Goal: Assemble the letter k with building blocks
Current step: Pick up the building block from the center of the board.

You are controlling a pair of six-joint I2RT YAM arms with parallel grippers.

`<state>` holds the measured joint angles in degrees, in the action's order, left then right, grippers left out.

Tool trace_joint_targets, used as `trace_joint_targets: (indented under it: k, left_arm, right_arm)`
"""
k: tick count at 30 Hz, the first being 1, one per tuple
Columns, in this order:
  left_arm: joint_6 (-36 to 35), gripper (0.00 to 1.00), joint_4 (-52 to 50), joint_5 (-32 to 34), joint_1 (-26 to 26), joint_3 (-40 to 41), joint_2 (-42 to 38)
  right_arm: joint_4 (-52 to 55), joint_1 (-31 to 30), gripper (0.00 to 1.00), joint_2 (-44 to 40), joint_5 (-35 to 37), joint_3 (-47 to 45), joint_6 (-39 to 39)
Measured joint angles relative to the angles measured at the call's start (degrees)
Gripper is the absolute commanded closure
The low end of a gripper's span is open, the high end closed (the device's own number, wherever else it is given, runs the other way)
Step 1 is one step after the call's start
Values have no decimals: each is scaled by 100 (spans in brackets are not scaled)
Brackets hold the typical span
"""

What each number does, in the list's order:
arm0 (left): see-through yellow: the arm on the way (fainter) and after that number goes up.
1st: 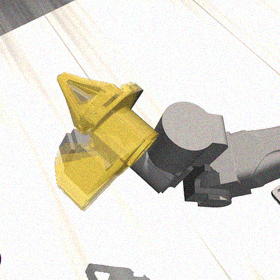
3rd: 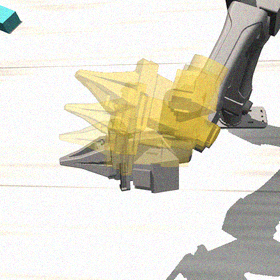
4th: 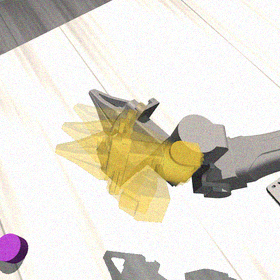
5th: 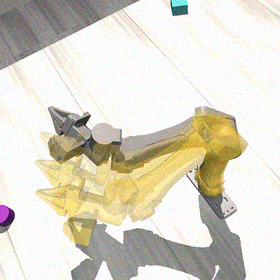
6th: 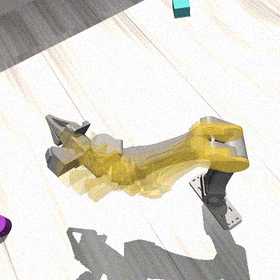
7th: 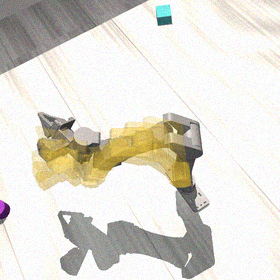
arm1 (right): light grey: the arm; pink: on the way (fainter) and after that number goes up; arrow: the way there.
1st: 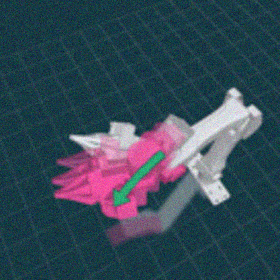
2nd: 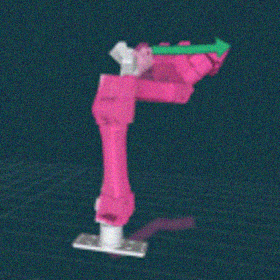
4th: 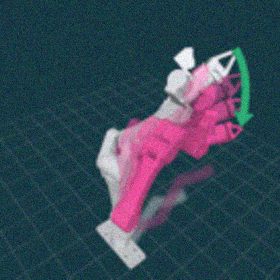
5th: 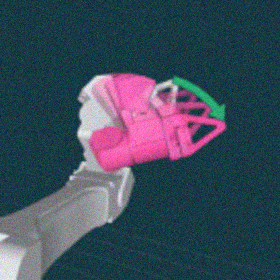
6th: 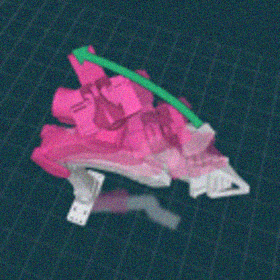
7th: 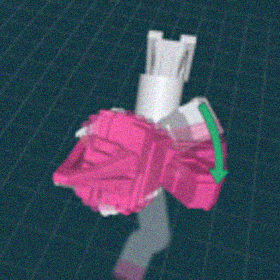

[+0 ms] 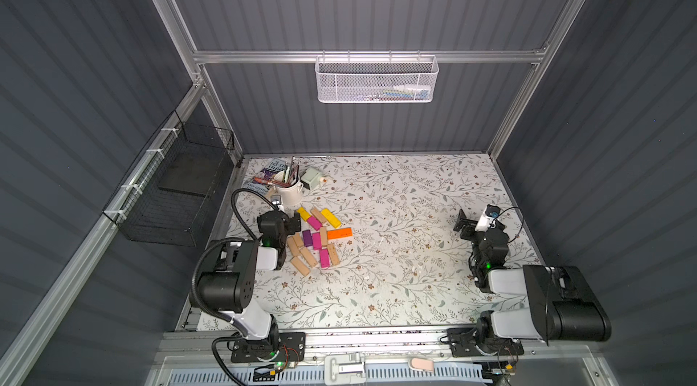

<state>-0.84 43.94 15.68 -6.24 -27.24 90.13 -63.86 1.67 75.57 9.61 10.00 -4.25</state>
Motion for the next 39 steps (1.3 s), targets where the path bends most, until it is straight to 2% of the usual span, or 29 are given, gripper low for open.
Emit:
trace_joint_targets:
  k: [3,5,7,9,12,15,19,23,26,33,39]
  left_arm:
    - [219,0,-848,424,-343,-409,-592]
    - [664,3,-1786,625,-527,-1014,-933]
    - [1209,8,-2820,695,-649,-1777,-1088]
    - [1700,14,-3847,673,-691,-2653,-1102]
    - [2203,22,-5292,494,-695,-3602,-1099]
    - [2520,29,-6450,267,-695,-3998,-1051]
    - [2706,33,-7576,-55,-695,-4024,-817]
    - [2747,37,-8214,-321,-695,-4011,-358]
    - [2811,43,-8301,-619,-697,-3882,-122]
    - [3021,53,-8161,-1088,-730,-3777,254]
    - [2981,54,-8100,-1104,-938,-3790,704]
  right_arm:
    - [1246,-96,1,-1040,146,380,-221]
    - [2559,-127,1,-1626,72,1084,-592]
    - [3812,-151,1,-1853,-212,1985,-997]
    - [4784,-286,1,-1869,-549,2763,-1270]
    - [6118,-887,1,-1722,-1071,3729,-1495]
    - [7399,-1722,1,-1340,-1482,4548,-1515]
    - [8658,-2712,1,-619,-1731,5453,-1532]
    - [9298,-3567,1,-197,-1727,5814,-1633]
    - [9556,-4065,2,-68,-1641,5888,-1727]
    - [9650,-4621,5,68,-1172,5923,-2138]
    - [9586,-4903,5,116,-938,5923,-2361]
